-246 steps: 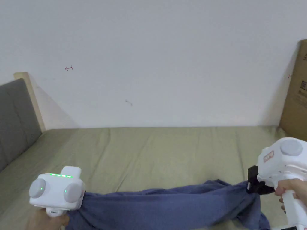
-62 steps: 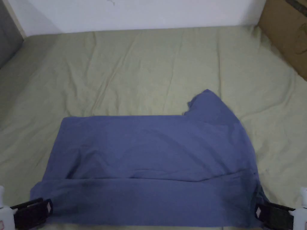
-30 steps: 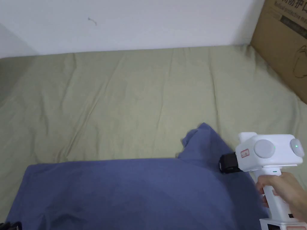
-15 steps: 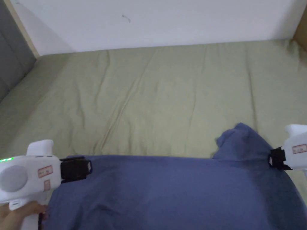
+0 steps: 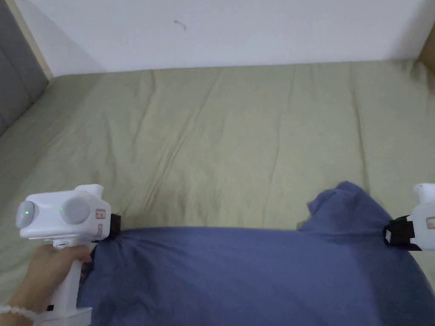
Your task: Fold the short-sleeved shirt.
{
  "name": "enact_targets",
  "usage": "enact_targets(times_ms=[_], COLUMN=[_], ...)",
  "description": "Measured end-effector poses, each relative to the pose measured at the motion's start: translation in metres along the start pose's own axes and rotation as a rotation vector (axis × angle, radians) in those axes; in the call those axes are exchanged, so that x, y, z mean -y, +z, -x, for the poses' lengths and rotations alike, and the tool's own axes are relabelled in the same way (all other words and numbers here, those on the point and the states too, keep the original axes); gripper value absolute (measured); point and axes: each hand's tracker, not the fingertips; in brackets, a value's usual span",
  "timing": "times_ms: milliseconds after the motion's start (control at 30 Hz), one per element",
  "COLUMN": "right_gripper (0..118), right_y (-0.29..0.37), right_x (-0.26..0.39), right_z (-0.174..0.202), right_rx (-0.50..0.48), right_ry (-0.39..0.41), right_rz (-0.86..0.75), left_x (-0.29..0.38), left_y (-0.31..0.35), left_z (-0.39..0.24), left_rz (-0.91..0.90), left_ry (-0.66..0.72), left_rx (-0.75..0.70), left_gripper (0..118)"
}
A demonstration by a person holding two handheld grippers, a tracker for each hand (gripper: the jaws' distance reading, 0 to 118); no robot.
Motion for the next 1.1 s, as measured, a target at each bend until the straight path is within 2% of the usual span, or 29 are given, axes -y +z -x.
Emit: enact_targets(times_ms=[33,100,233,367,433,633,733,833,967,1033,1067,1100], right_gripper=[3,3,3,3,3,3,3,3,3,7,24,59], right_y=[0.004,0.014,0.05,0.099,0.127,0.186,0.186,0.167,0.143,0.145,0.15,0.156], right_x=[0.001,0.003,0.008,0.025,0.042,0.128,0.184,0.232,0.271,0.274,0.272,0.269], right_z=[0.0,0.001,0.008,0.005,0.001,-0.007,-0.006,-0.01,-0.002,0.003,0.006,0.009], right_rx=[-0.015,-0.031,-0.049,-0.086,-0.108,-0.133,-0.127,-0.12,-0.061,-0.034,-0.019,0.01], right_ry=[-0.013,-0.033,0.035,0.026,0.006,0.011,-0.033,-0.088,-0.046,-0.045,-0.046,-0.031], right_rz=[-0.006,-0.02,-0.055,-0.111,-0.142,-0.15,-0.078,0.029,0.085,0.05,0.047,0.025], left_x=[0.0,0.002,0.016,0.043,0.066,0.153,0.203,0.243,0.285,0.294,0.296,0.296], left_y=[0.004,0.014,0.056,0.116,0.15,0.22,0.222,0.202,0.173,0.172,0.175,0.182], left_z=[0.002,0.004,0.005,0.013,0.021,0.044,0.055,0.061,0.071,0.075,0.076,0.079], left_rz=[-0.009,-0.013,-0.079,-0.169,-0.21,-0.254,-0.238,-0.112,-0.071,-0.053,-0.066,-0.074], left_ry=[0.043,0.086,0.015,-0.016,-0.034,-0.015,-0.015,0.005,0.142,0.195,0.203,0.209], left_rx=[0.041,0.045,0.055,0.056,0.062,0.093,0.11,0.088,0.104,0.07,0.066,0.062], left_gripper=[1,1,1,1,1,2,2,2,9,38,57,81])
